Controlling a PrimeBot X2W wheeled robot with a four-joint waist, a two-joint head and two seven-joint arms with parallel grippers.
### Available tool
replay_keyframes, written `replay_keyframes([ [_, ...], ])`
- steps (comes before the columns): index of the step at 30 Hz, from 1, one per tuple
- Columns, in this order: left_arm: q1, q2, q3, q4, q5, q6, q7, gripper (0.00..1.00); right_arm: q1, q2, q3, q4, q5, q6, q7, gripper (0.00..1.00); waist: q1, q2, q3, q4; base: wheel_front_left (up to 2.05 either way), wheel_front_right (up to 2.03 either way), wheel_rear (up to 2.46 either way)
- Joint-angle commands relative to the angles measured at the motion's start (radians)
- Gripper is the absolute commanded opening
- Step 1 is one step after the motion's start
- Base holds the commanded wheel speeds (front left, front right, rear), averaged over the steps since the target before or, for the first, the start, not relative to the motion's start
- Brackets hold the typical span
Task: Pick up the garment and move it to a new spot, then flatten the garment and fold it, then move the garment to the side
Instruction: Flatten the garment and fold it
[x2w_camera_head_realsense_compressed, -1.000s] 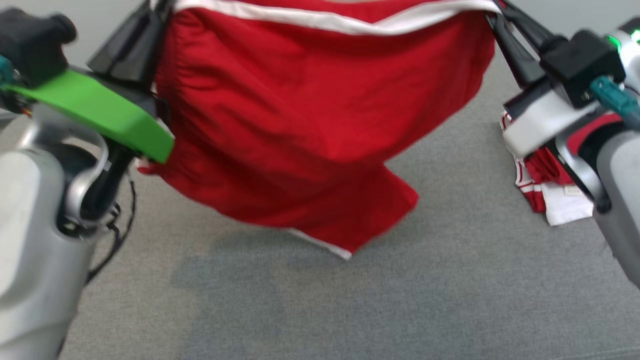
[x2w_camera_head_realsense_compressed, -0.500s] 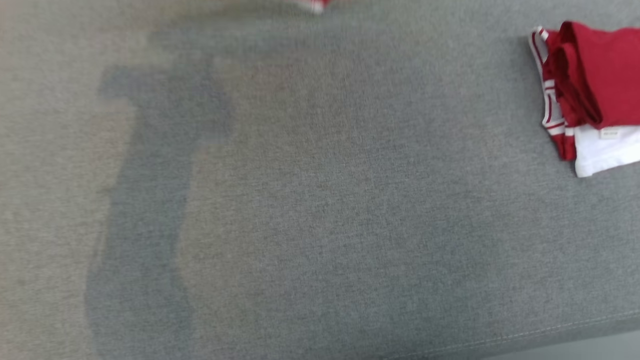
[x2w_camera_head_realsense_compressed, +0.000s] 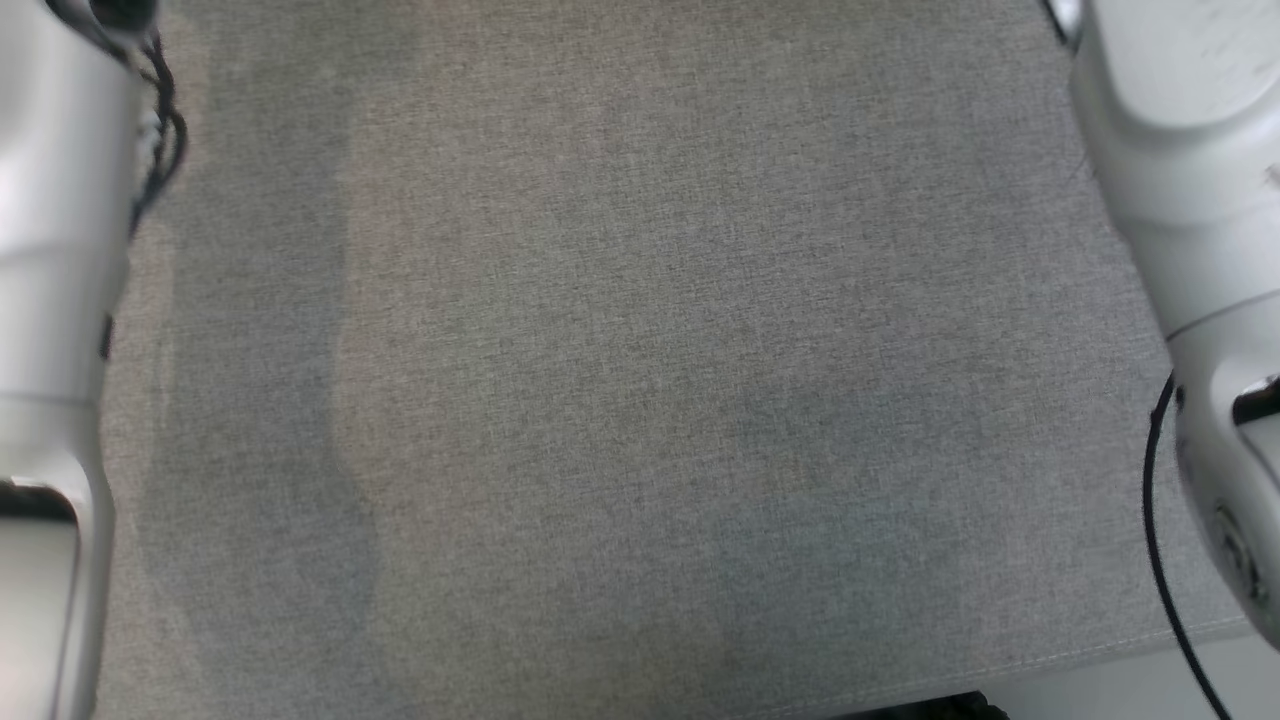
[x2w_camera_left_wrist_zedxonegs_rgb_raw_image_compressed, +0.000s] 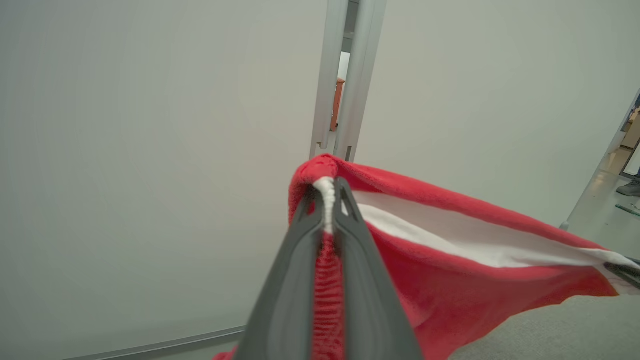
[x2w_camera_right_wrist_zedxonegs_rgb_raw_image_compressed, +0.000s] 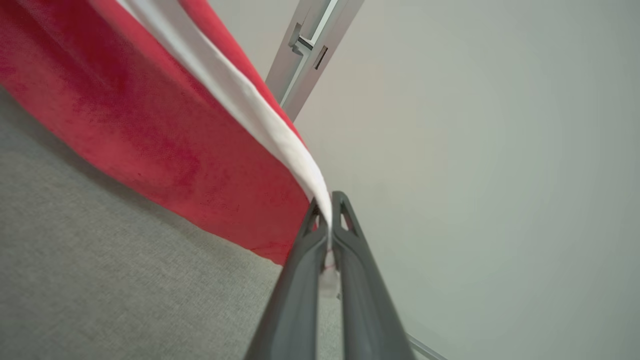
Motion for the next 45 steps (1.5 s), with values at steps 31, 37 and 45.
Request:
replay_keyframes([
  [31,0.92,0.211,-0.262,-0.425,0.055,-0.003,-0.007,0.0,0.475,-0.331,0.934,-0.133,0.773,-0.002,0.111,0.0,-0.0003,0.0,-0.46,0.079,0.0,0.0,0.0],
  [37,1.045,0.241,-0.296,-0.476,0.046,-0.003,-0.007,0.0,0.562,-0.481,1.0,-0.39,0.945,-0.002,0.262,0.0,-0.0003,0.0,-0.533,0.078,0.0,0.0,0.0],
  [45,1.22,0.27,-0.288,-0.575,0.054,-0.003,-0.007,0.0,0.702,-0.717,1.002,-0.744,1.039,-0.002,0.482,0.0,-0.0003,0.0,-0.598,0.08,0.0,0.0,0.0],
])
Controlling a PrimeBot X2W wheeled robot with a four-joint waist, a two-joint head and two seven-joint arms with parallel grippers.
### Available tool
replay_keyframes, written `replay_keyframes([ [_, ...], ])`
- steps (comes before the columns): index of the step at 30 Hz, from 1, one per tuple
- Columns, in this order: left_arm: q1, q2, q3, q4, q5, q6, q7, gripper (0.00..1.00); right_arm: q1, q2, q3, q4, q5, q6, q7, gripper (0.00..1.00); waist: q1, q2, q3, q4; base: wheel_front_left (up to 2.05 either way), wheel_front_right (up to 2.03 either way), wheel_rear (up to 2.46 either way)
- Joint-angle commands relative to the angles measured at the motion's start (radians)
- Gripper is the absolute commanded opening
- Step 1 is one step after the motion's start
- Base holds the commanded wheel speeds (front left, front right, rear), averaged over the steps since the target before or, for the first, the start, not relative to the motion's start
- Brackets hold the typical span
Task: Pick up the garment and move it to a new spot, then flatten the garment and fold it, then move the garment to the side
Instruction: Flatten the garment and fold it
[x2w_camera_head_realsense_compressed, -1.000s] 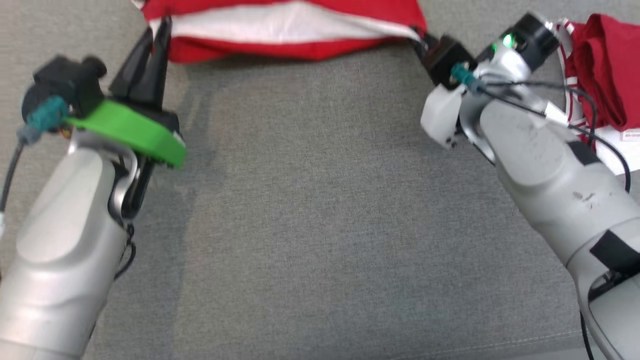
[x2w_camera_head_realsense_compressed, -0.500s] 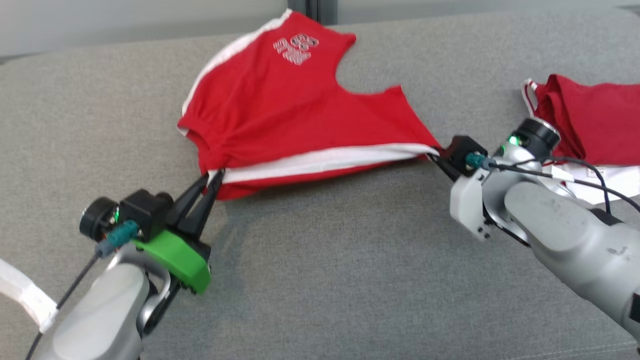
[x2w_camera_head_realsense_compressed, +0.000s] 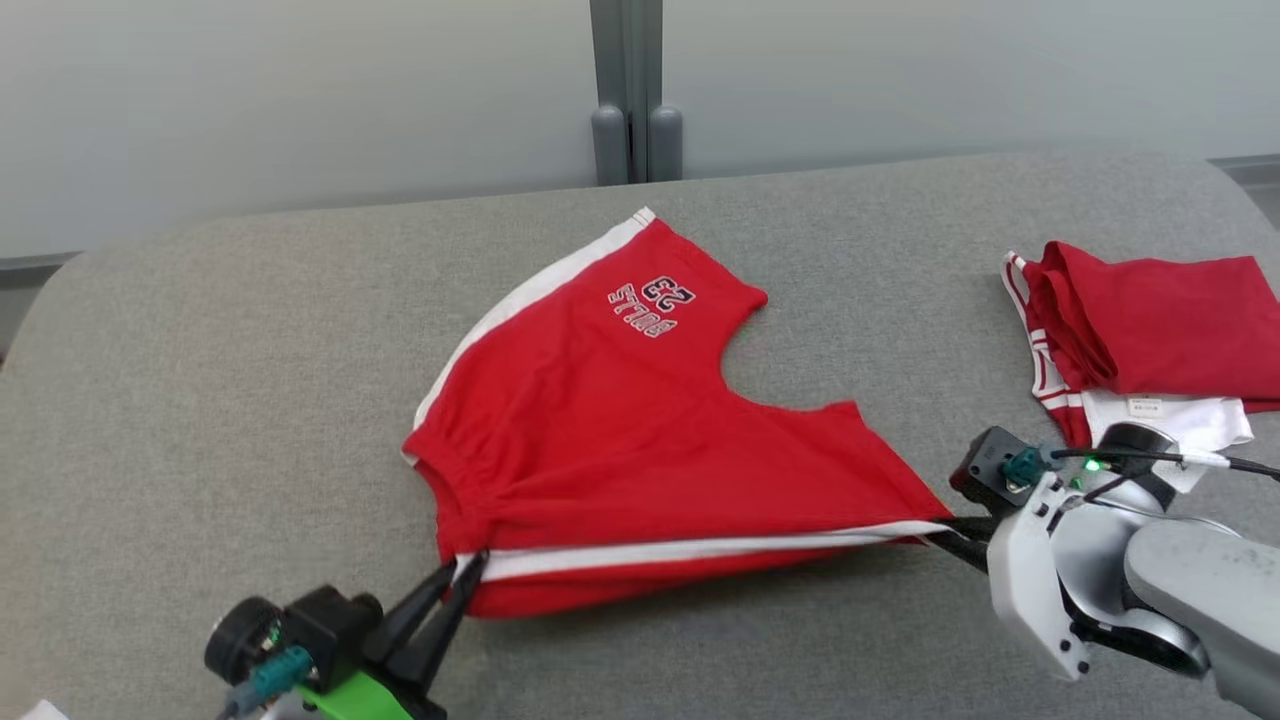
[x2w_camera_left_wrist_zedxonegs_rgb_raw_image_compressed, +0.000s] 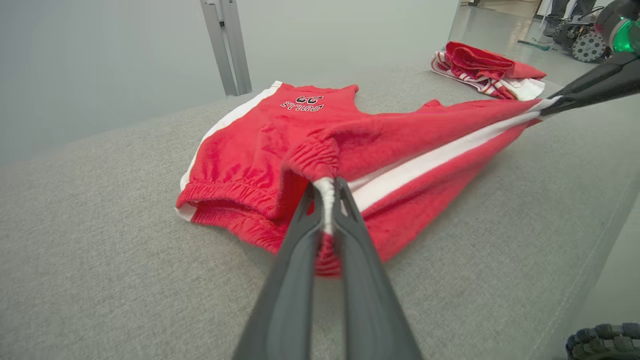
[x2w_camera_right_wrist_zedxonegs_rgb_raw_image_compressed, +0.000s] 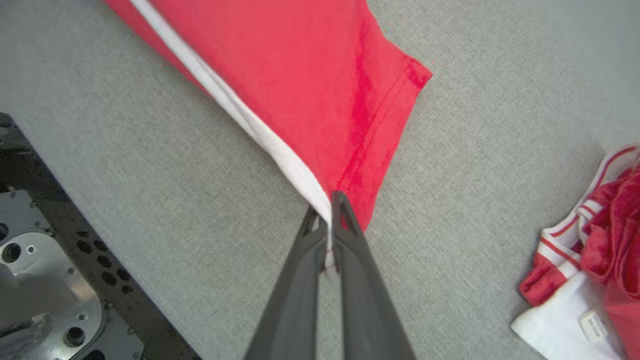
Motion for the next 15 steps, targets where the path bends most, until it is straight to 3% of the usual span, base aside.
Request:
replay_keyframes([
  [1,0.042,0.009,-0.013,-0.022,0.016,-0.002,-0.003,0.0,0.025,-0.08,0.0,-0.037,0.029,-0.002,0.023,0.0,0.0001,0.0,-0.03,0.004,0.0,0.0,0.0],
  [6,0.079,0.005,0.007,-0.079,0.042,-0.001,-0.003,0.0,-0.019,-0.187,-0.001,-0.14,0.09,-0.002,0.046,0.0,0.0001,0.0,-0.027,0.034,0.0,0.0,0.0],
  [15,-0.034,-0.048,0.081,-0.088,0.07,-0.001,-0.003,0.0,-0.207,-0.203,-0.001,-0.129,0.076,-0.002,0.036,0.0,0.0001,0.0,0.078,0.119,0.0,0.0,0.0],
])
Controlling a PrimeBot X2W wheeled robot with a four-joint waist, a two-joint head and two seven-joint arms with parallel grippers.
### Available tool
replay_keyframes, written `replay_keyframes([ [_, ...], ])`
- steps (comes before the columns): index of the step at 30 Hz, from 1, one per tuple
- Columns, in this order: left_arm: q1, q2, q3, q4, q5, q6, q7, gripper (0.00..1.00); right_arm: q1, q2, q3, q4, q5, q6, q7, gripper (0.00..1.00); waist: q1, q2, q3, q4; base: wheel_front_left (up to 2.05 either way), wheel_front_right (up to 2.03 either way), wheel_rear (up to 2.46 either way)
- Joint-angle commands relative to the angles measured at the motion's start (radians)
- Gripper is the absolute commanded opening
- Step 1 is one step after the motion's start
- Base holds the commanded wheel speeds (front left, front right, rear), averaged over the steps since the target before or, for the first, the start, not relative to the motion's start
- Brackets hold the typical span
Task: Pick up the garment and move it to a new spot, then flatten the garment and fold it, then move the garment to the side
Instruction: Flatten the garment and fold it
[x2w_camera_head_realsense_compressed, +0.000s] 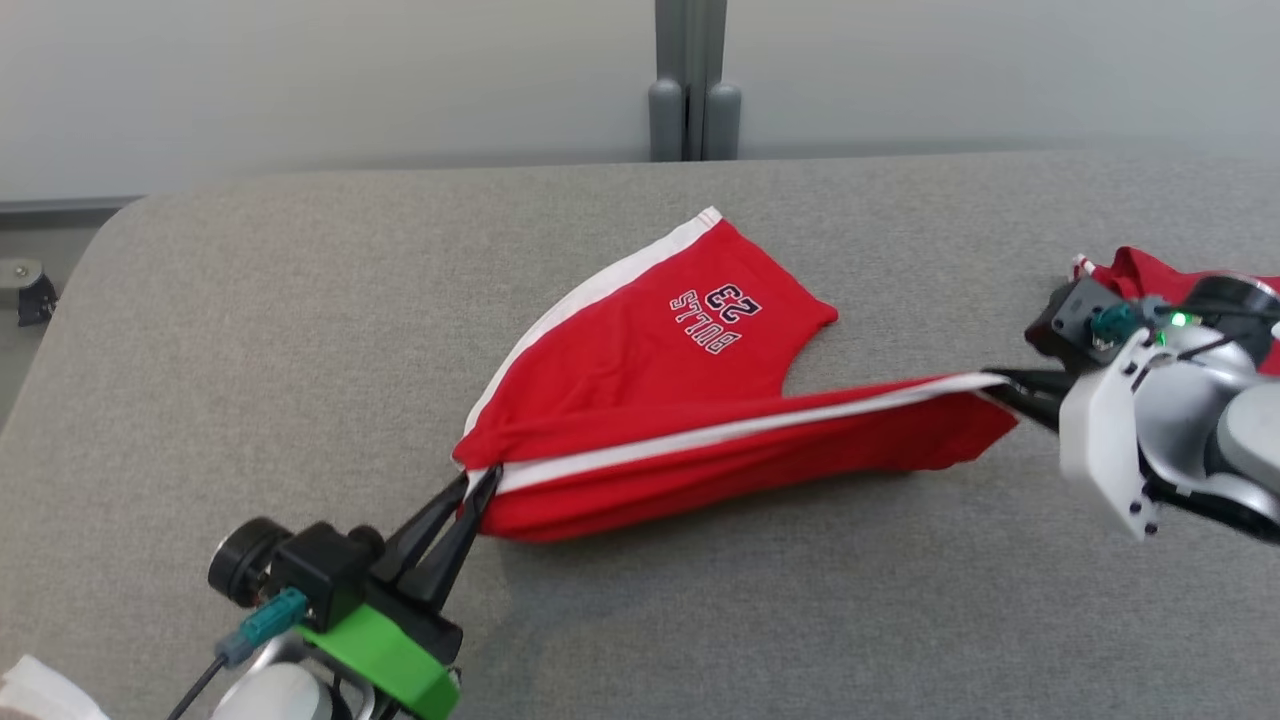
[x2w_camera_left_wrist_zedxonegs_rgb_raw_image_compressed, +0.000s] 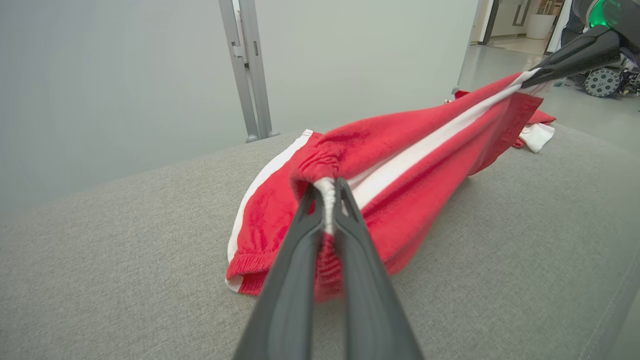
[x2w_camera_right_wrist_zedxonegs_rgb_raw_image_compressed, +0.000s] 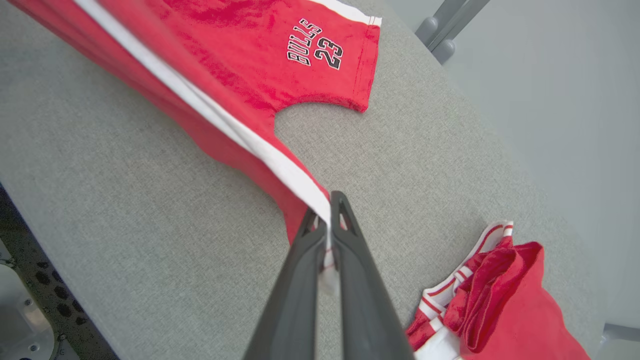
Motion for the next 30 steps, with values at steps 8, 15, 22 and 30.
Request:
replay_keyframes([
  [8,-0.17,-0.112,-0.003,0.081,0.045,0.001,-0.002,0.0,-0.216,-0.003,-0.002,0.064,-0.068,-0.002,0.051,0.0,0.0001,0.0,0.183,0.144,0.0,0.0,0.0],
  [15,-0.248,-0.198,-0.011,0.163,0.046,0.001,-0.002,0.0,-0.321,0.051,-0.001,0.111,-0.132,-0.002,0.128,0.0,0.0001,0.0,0.259,0.214,0.0,0.0,0.0],
  [22,-0.313,-0.272,0.003,0.22,0.05,0.001,-0.002,0.0,-0.384,0.048,-0.001,0.124,-0.217,-0.002,0.196,0.0,0.0001,0.0,0.328,0.267,0.0,0.0,0.0],
  [30,-0.395,-0.342,0.009,0.256,0.058,0.001,-0.002,0.0,-0.462,0.063,-0.002,0.154,-0.306,-0.002,0.202,0.0,0.0001,0.0,0.415,0.316,0.0,0.0,0.0],
])
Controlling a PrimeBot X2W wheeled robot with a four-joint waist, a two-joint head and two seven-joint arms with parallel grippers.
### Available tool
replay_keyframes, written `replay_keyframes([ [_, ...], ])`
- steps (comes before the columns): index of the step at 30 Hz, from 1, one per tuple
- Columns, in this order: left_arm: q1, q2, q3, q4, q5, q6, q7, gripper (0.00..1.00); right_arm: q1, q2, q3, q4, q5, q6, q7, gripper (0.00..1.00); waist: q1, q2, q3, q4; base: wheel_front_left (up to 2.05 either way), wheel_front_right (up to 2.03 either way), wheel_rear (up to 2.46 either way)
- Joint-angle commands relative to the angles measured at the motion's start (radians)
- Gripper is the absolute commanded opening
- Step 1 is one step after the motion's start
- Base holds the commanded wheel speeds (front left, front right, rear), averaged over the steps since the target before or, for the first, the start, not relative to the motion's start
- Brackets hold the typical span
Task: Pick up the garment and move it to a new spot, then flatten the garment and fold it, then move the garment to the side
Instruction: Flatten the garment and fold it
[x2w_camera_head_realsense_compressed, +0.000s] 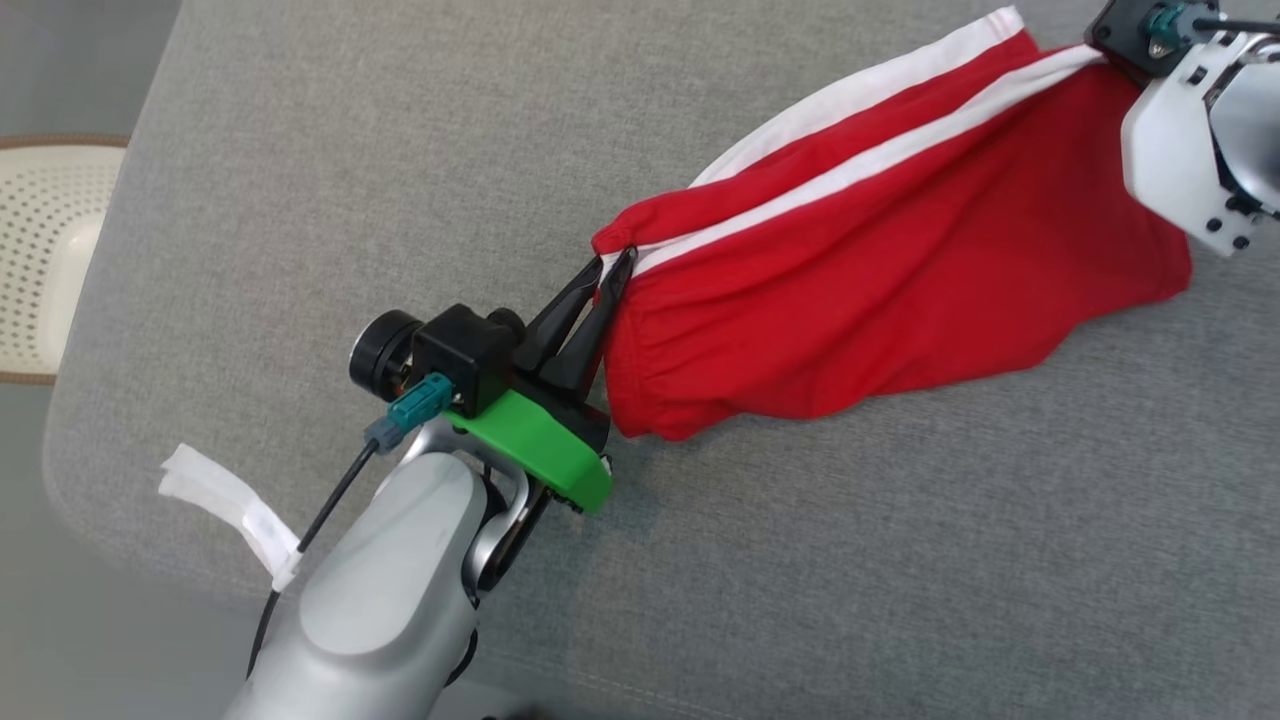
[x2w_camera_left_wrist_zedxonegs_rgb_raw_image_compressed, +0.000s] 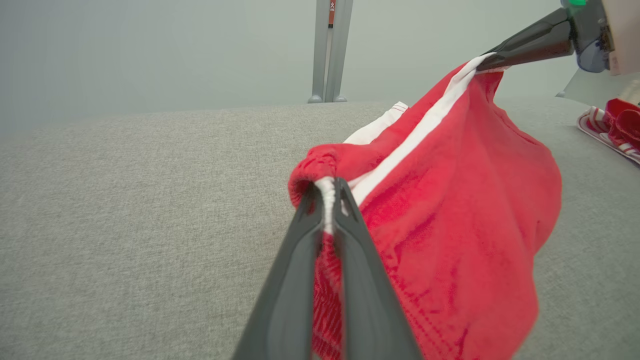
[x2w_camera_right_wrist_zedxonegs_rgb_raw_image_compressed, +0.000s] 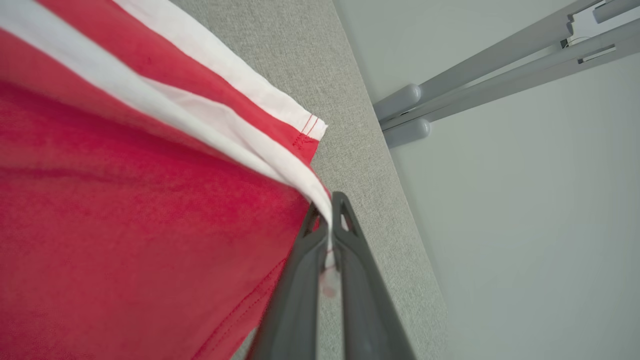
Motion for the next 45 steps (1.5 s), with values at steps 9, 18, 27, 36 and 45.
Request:
replay_keyframes([
  [9,-0.046,-0.033,0.025,0.029,0.019,0.001,0.0,0.0,-0.051,0.056,-0.002,0.066,-0.05,-0.002,-0.028,0.0,0.0,0.0,0.074,0.049,0.0,0.0,0.0],
  [18,-0.061,-0.055,0.056,0.053,0.034,0.001,0.0,0.0,-0.064,0.071,-0.001,0.115,-0.098,-0.002,-0.088,0.0,0.0,0.0,0.087,0.054,0.0,0.0,0.0],
  [27,-0.054,-0.074,0.084,0.068,0.053,0.001,0.0,0.43,-0.069,0.106,-0.001,0.191,-0.066,-0.002,-0.146,1.0,0.0,0.0,0.096,0.052,0.0,0.0,0.0],
  [36,-0.046,-0.077,0.107,0.108,0.074,0.001,0.0,1.0,-0.043,0.12,-0.001,0.227,-0.055,-0.002,-0.157,1.0,0.0,0.0,0.059,0.016,0.0,0.0,0.0],
  [45,0.006,-0.043,0.183,0.122,0.112,0.001,0.0,1.0,0.002,0.169,-0.001,0.323,0.067,-0.002,-0.289,1.0,0.0,0.0,-0.067,-0.053,0.0,0.0,0.0],
])
